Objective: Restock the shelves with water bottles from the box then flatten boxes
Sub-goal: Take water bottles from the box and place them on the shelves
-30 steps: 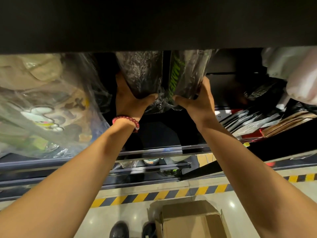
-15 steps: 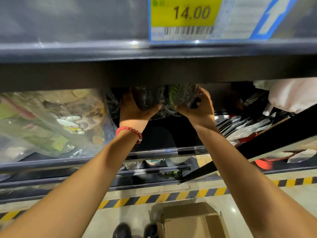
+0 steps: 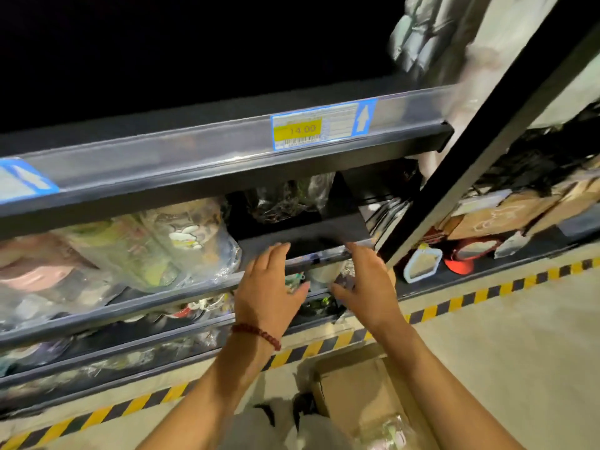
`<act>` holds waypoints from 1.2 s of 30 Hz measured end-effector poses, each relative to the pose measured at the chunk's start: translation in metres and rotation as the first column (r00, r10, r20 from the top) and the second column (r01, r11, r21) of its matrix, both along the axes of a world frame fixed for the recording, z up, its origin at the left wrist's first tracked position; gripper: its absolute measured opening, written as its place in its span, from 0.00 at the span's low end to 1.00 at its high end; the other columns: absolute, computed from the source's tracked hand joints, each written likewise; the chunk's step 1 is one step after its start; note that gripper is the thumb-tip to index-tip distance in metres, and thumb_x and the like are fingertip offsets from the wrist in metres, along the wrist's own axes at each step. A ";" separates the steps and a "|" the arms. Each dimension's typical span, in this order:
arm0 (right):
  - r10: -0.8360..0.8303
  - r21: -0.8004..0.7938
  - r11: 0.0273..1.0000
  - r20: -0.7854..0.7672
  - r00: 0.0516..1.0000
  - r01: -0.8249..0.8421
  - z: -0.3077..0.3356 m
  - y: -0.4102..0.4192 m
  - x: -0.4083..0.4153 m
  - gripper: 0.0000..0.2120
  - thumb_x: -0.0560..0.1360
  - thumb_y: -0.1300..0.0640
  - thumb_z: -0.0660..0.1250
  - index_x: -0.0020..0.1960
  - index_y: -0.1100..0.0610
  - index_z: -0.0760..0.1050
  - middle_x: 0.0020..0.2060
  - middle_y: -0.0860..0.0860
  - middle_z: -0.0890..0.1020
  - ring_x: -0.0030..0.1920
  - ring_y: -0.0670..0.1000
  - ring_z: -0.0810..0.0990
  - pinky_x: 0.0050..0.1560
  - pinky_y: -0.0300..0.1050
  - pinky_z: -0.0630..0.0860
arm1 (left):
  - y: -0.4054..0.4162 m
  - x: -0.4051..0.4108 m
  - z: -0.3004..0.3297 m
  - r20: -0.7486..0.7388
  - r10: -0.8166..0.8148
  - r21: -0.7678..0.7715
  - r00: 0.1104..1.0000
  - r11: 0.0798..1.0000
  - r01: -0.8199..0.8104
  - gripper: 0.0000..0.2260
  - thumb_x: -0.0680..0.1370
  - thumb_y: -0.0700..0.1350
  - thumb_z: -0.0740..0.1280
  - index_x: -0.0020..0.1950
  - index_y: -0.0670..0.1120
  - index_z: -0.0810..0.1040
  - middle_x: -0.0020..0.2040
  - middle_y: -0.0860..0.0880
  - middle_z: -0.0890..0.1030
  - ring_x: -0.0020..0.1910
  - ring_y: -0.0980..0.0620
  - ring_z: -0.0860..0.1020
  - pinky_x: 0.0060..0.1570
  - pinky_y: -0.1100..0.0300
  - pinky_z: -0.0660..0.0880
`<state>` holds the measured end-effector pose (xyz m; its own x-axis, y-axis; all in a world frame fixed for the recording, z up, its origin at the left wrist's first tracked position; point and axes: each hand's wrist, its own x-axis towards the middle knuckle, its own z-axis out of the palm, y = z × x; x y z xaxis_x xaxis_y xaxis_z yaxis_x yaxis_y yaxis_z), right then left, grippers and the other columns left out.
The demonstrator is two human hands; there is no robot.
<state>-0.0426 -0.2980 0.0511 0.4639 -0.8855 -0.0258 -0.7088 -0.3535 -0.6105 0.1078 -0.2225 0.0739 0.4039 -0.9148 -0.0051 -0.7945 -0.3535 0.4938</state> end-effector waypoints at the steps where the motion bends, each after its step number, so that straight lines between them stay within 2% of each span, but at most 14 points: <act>1: -0.005 -0.020 1.000 -0.048 0.999 0.005 0.002 0.017 -0.008 0.33 0.70 0.55 0.74 0.71 0.59 0.65 0.63 0.54 0.73 0.64 0.56 0.70 0.61 0.45 0.66 | 0.010 -0.006 0.004 0.052 -0.059 0.026 0.997 0.998 0.058 0.31 0.76 0.57 0.65 0.76 0.51 0.58 0.74 0.53 0.62 0.73 0.53 0.59 0.71 0.61 0.55; 3: -0.020 -0.089 0.996 -0.142 0.990 0.007 0.002 0.054 -0.022 0.35 0.65 0.53 0.78 0.68 0.60 0.69 0.60 0.55 0.76 0.60 0.58 0.74 0.56 0.46 0.71 | 0.032 -0.016 0.003 0.142 -0.203 0.082 0.969 0.978 0.193 0.31 0.76 0.58 0.64 0.75 0.51 0.59 0.75 0.53 0.61 0.74 0.52 0.58 0.72 0.60 0.52; 6: -0.119 -0.176 0.982 -0.267 0.956 0.072 -0.004 0.110 -0.036 0.40 0.52 0.52 0.83 0.62 0.60 0.75 0.52 0.55 0.80 0.49 0.58 0.81 0.42 0.48 0.79 | 0.062 -0.024 -0.006 0.243 -0.405 0.192 0.881 0.911 0.366 0.31 0.67 0.58 0.74 0.67 0.48 0.73 0.67 0.49 0.74 0.66 0.48 0.72 0.65 0.51 0.69; 10: -0.270 -0.154 0.959 -0.254 0.929 0.237 -0.012 0.178 -0.046 0.29 0.56 0.58 0.76 0.56 0.59 0.75 0.48 0.55 0.79 0.45 0.59 0.78 0.37 0.51 0.77 | 0.096 -0.025 -0.019 0.282 -0.585 0.245 0.760 0.810 0.533 0.32 0.57 0.57 0.80 0.58 0.46 0.81 0.56 0.47 0.82 0.55 0.46 0.80 0.51 0.49 0.79; 13: -0.422 -0.192 0.905 -0.302 0.855 0.379 -0.012 0.227 -0.048 0.33 0.51 0.55 0.80 0.54 0.59 0.77 0.46 0.56 0.81 0.43 0.58 0.80 0.36 0.50 0.79 | 0.119 -0.025 -0.026 0.294 -0.711 0.282 0.639 0.703 0.653 0.32 0.54 0.56 0.81 0.54 0.46 0.82 0.53 0.47 0.82 0.52 0.45 0.81 0.48 0.48 0.80; 16: -0.532 -0.198 0.846 -0.365 0.764 0.495 -0.012 0.275 -0.046 0.33 0.47 0.51 0.80 0.51 0.57 0.79 0.45 0.54 0.81 0.43 0.56 0.81 0.37 0.48 0.80 | 0.143 -0.032 -0.030 0.216 -0.821 0.359 0.528 0.570 0.739 0.31 0.60 0.58 0.77 0.61 0.49 0.77 0.60 0.49 0.79 0.61 0.46 0.77 0.58 0.48 0.75; 18: -0.589 -0.172 0.802 -0.383 0.711 0.572 -0.015 0.304 -0.047 0.33 0.46 0.52 0.80 0.50 0.56 0.79 0.45 0.53 0.81 0.43 0.56 0.80 0.39 0.47 0.79 | 0.157 -0.043 -0.023 0.184 -0.895 0.405 0.406 0.445 0.799 0.30 0.72 0.58 0.68 0.71 0.50 0.67 0.71 0.50 0.68 0.71 0.48 0.65 0.69 0.49 0.63; 20: -0.647 -0.173 0.749 -0.401 0.649 0.640 -0.016 0.329 -0.052 0.33 0.46 0.52 0.80 0.50 0.55 0.79 0.44 0.53 0.81 0.43 0.55 0.80 0.39 0.45 0.79 | 0.165 -0.056 -0.023 0.232 -0.918 0.370 0.321 0.388 0.844 0.29 0.77 0.57 0.62 0.75 0.51 0.58 0.75 0.51 0.60 0.75 0.49 0.57 0.73 0.51 0.53; 22: -0.697 -0.161 0.691 -0.405 0.591 0.705 -0.015 0.350 -0.058 0.32 0.49 0.51 0.79 0.52 0.54 0.78 0.45 0.52 0.80 0.44 0.55 0.80 0.40 0.47 0.79 | 0.172 -0.072 -0.017 0.230 -0.938 0.356 0.258 0.328 0.875 0.31 0.70 0.59 0.70 0.70 0.50 0.67 0.68 0.49 0.70 0.69 0.47 0.67 0.68 0.49 0.64; 24: -0.739 -0.138 0.632 -0.404 0.539 0.763 -0.015 0.370 -0.066 0.31 0.53 0.51 0.79 0.54 0.54 0.77 0.47 0.52 0.80 0.46 0.55 0.80 0.40 0.47 0.79 | 0.181 -0.088 -0.023 0.197 -0.966 0.324 0.168 0.226 0.919 0.33 0.57 0.58 0.79 0.57 0.49 0.74 0.53 0.49 0.79 0.54 0.47 0.79 0.52 0.50 0.77; 28: -0.821 -0.103 0.494 -0.383 0.424 0.863 -0.019 0.398 -0.084 0.30 0.50 0.55 0.80 0.52 0.54 0.79 0.46 0.51 0.81 0.45 0.55 0.81 0.40 0.47 0.80 | 0.194 -0.124 -0.039 0.194 -0.978 0.239 0.078 0.124 0.963 0.31 0.54 0.55 0.80 0.53 0.48 0.76 0.49 0.49 0.81 0.49 0.47 0.80 0.45 0.50 0.79; 30: -0.835 -0.077 0.450 -0.391 0.388 0.890 -0.022 0.412 -0.097 0.29 0.51 0.55 0.80 0.51 0.54 0.79 0.45 0.51 0.81 0.45 0.55 0.81 0.39 0.46 0.80 | 0.204 -0.145 -0.039 0.163 -0.987 0.285 0.013 0.059 0.957 0.29 0.60 0.57 0.78 0.56 0.48 0.78 0.54 0.48 0.80 0.54 0.47 0.79 0.52 0.49 0.77; 34: -0.849 -0.045 0.394 -0.400 0.345 0.918 -0.030 0.437 -0.135 0.30 0.51 0.52 0.80 0.52 0.54 0.79 0.48 0.51 0.82 0.46 0.54 0.82 0.40 0.46 0.80 | 0.218 -0.198 -0.049 0.158 -0.984 0.328 -0.079 -0.023 0.944 0.27 0.76 0.57 0.63 0.72 0.51 0.62 0.70 0.51 0.66 0.70 0.49 0.63 0.71 0.52 0.58; 36: -0.854 -0.015 0.372 -0.397 0.336 0.928 -0.035 0.445 -0.159 0.30 0.52 0.51 0.80 0.53 0.54 0.79 0.48 0.50 0.81 0.46 0.53 0.81 0.40 0.45 0.80 | 0.225 -0.225 -0.054 0.138 -0.988 0.355 -0.075 -0.022 0.935 0.27 0.71 0.58 0.69 0.68 0.51 0.69 0.67 0.51 0.71 0.67 0.48 0.69 0.68 0.50 0.65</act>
<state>-0.2020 0.1468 0.0158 -0.6705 -0.7160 -0.1946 -0.6638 0.6960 -0.2738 -0.1177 0.0028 0.0199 -0.8838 -0.3798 -0.2734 -0.4421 0.8692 0.2215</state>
